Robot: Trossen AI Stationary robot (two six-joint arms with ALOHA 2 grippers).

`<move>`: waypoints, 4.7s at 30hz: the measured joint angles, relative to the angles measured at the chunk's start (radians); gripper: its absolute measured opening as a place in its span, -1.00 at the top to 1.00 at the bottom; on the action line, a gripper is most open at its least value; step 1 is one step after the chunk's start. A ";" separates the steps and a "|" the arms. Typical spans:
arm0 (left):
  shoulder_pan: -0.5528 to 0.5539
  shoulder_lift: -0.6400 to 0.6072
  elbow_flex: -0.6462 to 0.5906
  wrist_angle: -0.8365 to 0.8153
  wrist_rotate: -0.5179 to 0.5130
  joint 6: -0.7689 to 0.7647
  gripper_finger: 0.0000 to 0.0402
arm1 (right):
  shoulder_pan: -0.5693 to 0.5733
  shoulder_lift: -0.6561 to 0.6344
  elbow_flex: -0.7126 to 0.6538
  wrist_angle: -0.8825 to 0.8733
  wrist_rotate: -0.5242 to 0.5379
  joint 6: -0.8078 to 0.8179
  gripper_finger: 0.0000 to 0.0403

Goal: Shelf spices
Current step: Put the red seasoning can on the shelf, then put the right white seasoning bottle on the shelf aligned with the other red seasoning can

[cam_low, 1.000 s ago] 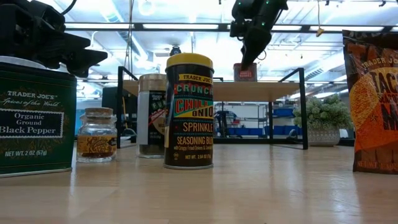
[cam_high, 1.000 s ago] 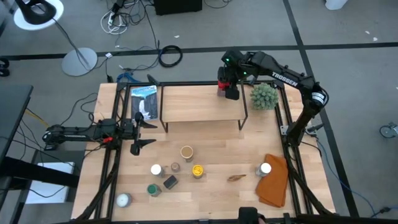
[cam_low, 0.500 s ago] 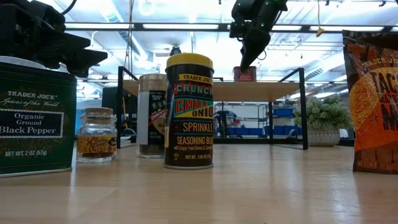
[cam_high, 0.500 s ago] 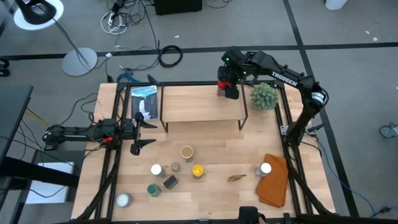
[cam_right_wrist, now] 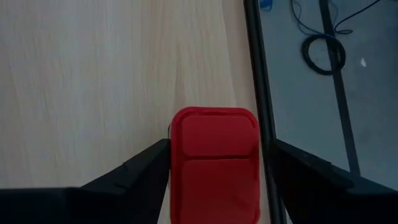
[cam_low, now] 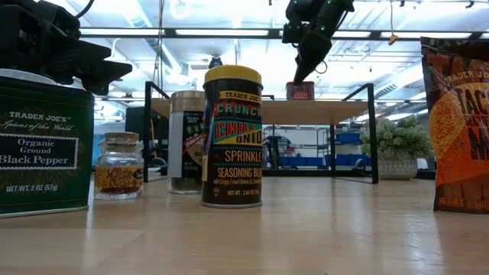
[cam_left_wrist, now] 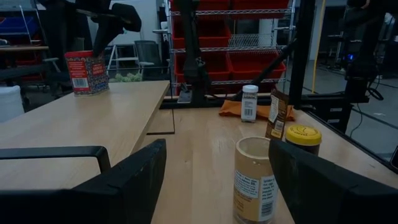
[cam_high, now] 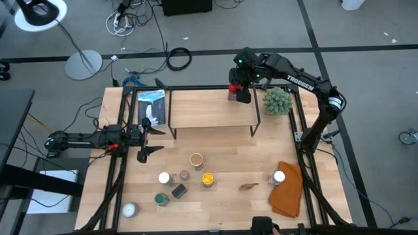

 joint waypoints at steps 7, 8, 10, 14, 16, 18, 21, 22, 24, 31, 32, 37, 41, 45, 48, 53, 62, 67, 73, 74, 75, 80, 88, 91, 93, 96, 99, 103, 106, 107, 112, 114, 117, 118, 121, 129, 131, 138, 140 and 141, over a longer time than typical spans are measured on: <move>0.000 0.000 0.000 0.000 0.000 0.000 -0.43 | 0.000 -0.054 0.000 0.018 0.007 0.018 -0.34; 0.000 0.000 0.000 0.000 0.000 0.000 -0.43 | 0.000 -0.063 0.000 0.016 0.011 0.028 -0.34; 0.000 0.000 0.000 0.000 0.000 0.000 -0.43 | 0.001 -0.081 0.000 0.003 0.023 0.048 -0.34; 0.000 0.000 0.000 0.000 0.000 0.000 -0.43 | 0.009 -0.124 0.000 -0.054 0.025 0.120 -0.33; 0.000 0.000 0.000 0.000 0.000 0.000 -0.43 | 0.019 -0.139 0.001 -0.109 0.025 0.187 -0.32; 0.000 0.000 0.000 0.000 0.000 0.000 -0.43 | 0.032 -0.152 0.001 -0.169 0.024 0.267 -0.30; 0.000 0.000 0.000 0.000 0.000 0.000 -0.43 | 0.065 -0.160 0.000 -0.280 0.025 0.358 -0.25; 0.000 0.000 0.000 0.000 0.000 0.000 -0.43 | 0.079 -0.161 0.000 -0.311 0.026 0.387 -0.23; 0.000 0.000 0.000 0.000 0.000 0.000 -0.43 | 0.116 -0.162 0.000 -0.352 0.025 0.444 -0.18; 0.000 0.000 0.000 0.000 0.000 0.000 -0.43 | 0.292 -0.162 0.000 -0.414 0.126 0.591 0.05; 0.000 0.000 0.000 0.000 0.000 0.000 -0.43 | 0.319 -0.163 0.000 -0.419 0.135 0.616 0.08; 0.000 0.000 0.000 0.000 0.000 0.000 -0.43 | 0.493 -0.182 0.000 -0.425 0.184 0.761 0.18; 0.000 0.000 0.000 0.000 0.000 0.000 -0.43 | 0.643 -0.191 0.000 -0.429 0.272 0.901 0.22; 0.000 0.000 0.000 0.000 0.000 0.000 -0.43 | 0.789 -0.195 0.000 -0.431 0.346 1.050 0.24; 0.000 0.000 0.000 0.000 0.000 0.000 -0.43 | 0.902 -0.195 0.000 -0.431 0.409 1.173 0.24; 0.000 0.000 0.000 0.000 0.000 0.000 -0.43 | 1.106 -0.196 -0.047 -0.435 0.487 1.422 0.24; 0.000 0.000 0.000 0.000 -0.001 0.000 -0.43 | 1.451 -0.195 -0.249 -0.353 0.626 2.017 0.25; 0.000 0.000 0.000 0.000 -0.001 0.000 -0.43 | 1.555 -0.194 -0.350 -0.308 0.582 2.300 0.25; 0.000 0.000 0.000 0.000 -0.001 0.000 -0.43 | 1.625 -0.194 -0.411 -0.295 0.519 2.496 0.35; 0.000 0.000 0.000 0.000 -0.001 0.000 -0.43 | 1.636 -0.193 -0.412 -0.302 0.519 2.522 0.37; 0.000 0.000 0.000 0.000 -0.001 0.000 -0.43 | 1.647 -0.193 -0.412 -0.311 0.519 2.549 0.38; 0.000 0.000 0.000 0.000 -0.001 0.000 -0.43 | 1.694 -0.193 -0.412 -0.370 0.481 2.666 0.46; 0.000 0.000 0.000 0.000 -0.001 0.000 -0.43 | 1.730 -0.189 -0.417 -0.345 0.355 2.790 0.55; 0.000 0.000 0.000 0.000 -0.001 0.000 -0.43 | 1.729 -0.167 -0.443 -0.304 0.356 2.787 0.58; 0.000 0.000 0.000 0.000 -0.001 0.000 -0.43 | 1.729 -0.144 -0.471 -0.269 0.357 2.790 0.60; 0.000 0.000 0.000 0.000 -0.001 0.000 -0.43 | 1.728 -0.097 -0.510 -0.207 0.360 2.793 0.63; 0.000 0.000 0.000 0.000 -0.001 0.000 -0.43 | 1.726 -0.054 -0.530 -0.152 0.373 2.793 0.66; 0.000 0.000 0.000 0.000 -0.001 0.000 -0.43 | 1.715 0.000 -0.533 -0.143 0.373 2.793 0.70; 0.000 0.000 0.000 0.000 -0.001 0.000 -0.43 | 1.703 0.038 -0.533 -0.153 0.357 2.792 0.73; 0.000 0.000 0.000 0.000 -0.001 0.000 -0.43 | 1.700 0.048 -0.533 -0.162 0.355 2.792 0.73; 0.000 0.000 0.000 0.000 -0.001 0.000 -0.43 | 1.685 0.104 -0.533 -0.217 0.340 2.792 0.77; 0.000 0.000 0.000 0.000 0.000 0.000 -0.43 | 1.676 0.120 -0.533 -0.233 0.337 2.792 0.79; 0.000 0.000 0.000 0.000 -0.001 0.000 -0.43 | 1.657 0.137 -0.533 -0.232 0.355 2.788 0.80; 0.000 0.000 0.000 0.000 -0.001 0.000 -0.43 | 1.651 0.138 -0.533 -0.232 0.379 2.782 0.81; 0.000 0.000 0.000 0.001 -0.001 0.000 -0.43 | 1.631 0.152 -0.534 -0.234 0.459 2.755 0.83; 0.000 0.000 0.000 0.001 -0.001 0.000 -0.43 | 1.540 0.152 -0.535 -0.247 0.599 2.652 0.87; 0.000 0.000 0.000 0.000 -0.001 0.000 -0.43 | 1.511 0.152 -0.535 -0.247 0.640 2.615 0.88; 0.000 0.000 0.000 0.000 -0.001 0.000 -0.43 | 1.453 0.150 -0.532 -0.226 0.635 2.555 0.89; 0.000 0.000 0.000 0.000 -0.001 0.000 -0.43 | 1.463 0.140 -0.516 -0.225 0.631 2.555 0.89; 0.000 0.000 0.000 0.000 -0.001 0.000 -0.43 | 1.472 0.134 -0.507 -0.225 0.631 2.556 0.89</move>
